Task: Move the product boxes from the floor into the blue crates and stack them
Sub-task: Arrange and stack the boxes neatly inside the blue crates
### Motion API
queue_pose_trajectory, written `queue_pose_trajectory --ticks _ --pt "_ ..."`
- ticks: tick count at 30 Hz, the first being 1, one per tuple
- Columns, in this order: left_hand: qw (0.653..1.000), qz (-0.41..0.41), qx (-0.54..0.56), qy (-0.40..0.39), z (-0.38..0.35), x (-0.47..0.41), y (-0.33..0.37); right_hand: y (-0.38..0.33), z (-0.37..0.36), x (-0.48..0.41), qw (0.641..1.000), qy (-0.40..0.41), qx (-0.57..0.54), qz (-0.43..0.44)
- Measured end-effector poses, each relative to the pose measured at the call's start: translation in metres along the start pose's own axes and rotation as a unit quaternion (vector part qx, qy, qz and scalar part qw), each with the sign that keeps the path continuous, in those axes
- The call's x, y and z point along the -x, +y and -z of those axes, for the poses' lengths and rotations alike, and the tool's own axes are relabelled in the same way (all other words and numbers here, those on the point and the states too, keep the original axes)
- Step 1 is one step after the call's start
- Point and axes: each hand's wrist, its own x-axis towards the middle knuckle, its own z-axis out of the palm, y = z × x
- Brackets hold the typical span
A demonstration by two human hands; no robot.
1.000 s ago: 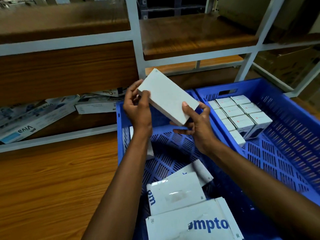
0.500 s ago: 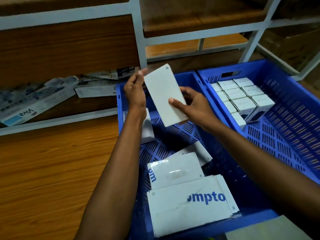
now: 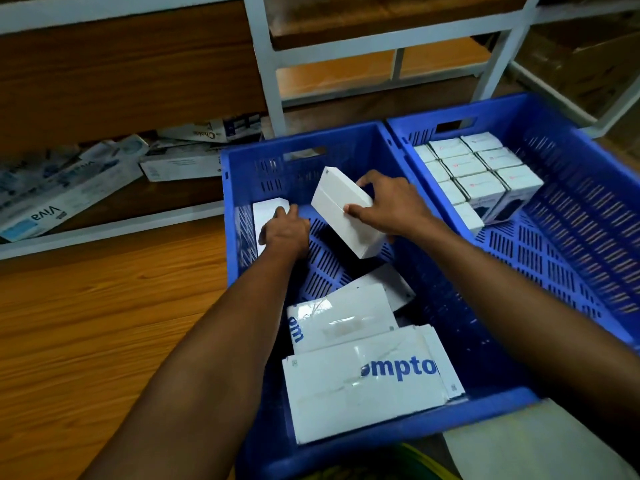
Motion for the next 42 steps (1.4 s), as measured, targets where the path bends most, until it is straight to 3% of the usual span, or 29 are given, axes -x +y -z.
queue_pose_trajectory --ticks 6,11,12,14,16,17,19,21,22,25,28,30,32,33,35,38,39,40,42 --pt "1.0 -0.012 0.0 0.004 0.0 0.002 0.0 0.004 -0.003 -0.002 1.0 -0.006 0.017 0.015" --pt "0.998 0.022 0.058 -0.027 0.01 0.012 -0.001 0.009 -0.007 -0.007 0.998 -0.034 -0.044 -0.006" --pt "0.995 0.033 0.091 -0.022 0.018 0.016 -0.001 0.009 -0.007 -0.008 0.997 -0.037 -0.065 -0.016" --pt "0.976 0.066 0.195 0.075 0.041 0.027 -0.003 0.009 -0.006 -0.008 0.992 -0.036 -0.119 -0.035" --pt "0.903 0.109 0.358 0.213 0.061 0.041 -0.001 0.007 -0.005 -0.008 0.986 -0.016 -0.163 -0.038" --pt "0.849 0.112 0.462 0.229 0.069 0.048 0.001 0.006 -0.005 -0.007 0.985 0.001 -0.172 -0.029" --pt "0.704 0.073 0.696 0.125 0.08 0.06 0.011 -0.002 -0.006 -0.001 0.987 0.033 -0.154 0.028" --pt "0.571 0.053 0.819 0.013 0.078 0.063 0.018 -0.009 -0.011 0.004 0.986 0.017 -0.126 0.109" --pt "0.539 0.078 0.839 0.014 0.075 0.059 0.017 -0.011 -0.014 0.006 0.981 -0.016 -0.137 0.135" --pt "0.515 0.168 0.837 0.073 0.066 0.044 -0.002 -0.016 -0.015 0.009 0.95 -0.105 -0.268 0.123" --pt "0.487 0.158 0.859 0.015 0.064 0.04 -0.019 -0.015 -0.017 0.003 0.955 -0.008 -0.29 0.064" --pt "0.491 0.132 0.861 -0.033 0.066 0.044 -0.023 -0.015 -0.013 0.001 0.944 -0.053 -0.324 -0.032" --pt "0.523 0.112 0.844 -0.041 0.066 0.045 -0.021 -0.018 -0.01 0.003 0.882 -0.219 -0.402 -0.11" --pt "0.561 0.109 0.82 -0.03 0.066 0.044 -0.02 -0.02 -0.008 0.006 0.852 -0.282 -0.425 -0.12" --pt "0.66 0.114 0.742 0.006 0.063 0.045 -0.018 -0.025 -0.01 0.009 0.819 -0.32 -0.461 -0.119" --pt "0.813 0.123 0.567 0.051 0.054 0.046 -0.022 -0.032 -0.02 0.006 0.829 -0.3 -0.451 -0.135" --pt "0.848 0.127 0.511 0.057 0.053 0.047 -0.024 -0.036 -0.023 0.006 0.842 -0.294 -0.43 -0.138" --pt "0.868 0.132 0.474 0.064 0.053 0.049 -0.025 -0.039 -0.028 0.006 0.853 -0.285 -0.413 -0.143" --pt "0.869 0.138 0.469 0.072 0.053 0.05 -0.028 -0.045 -0.035 0.008 0.868 -0.27 -0.393 -0.139"
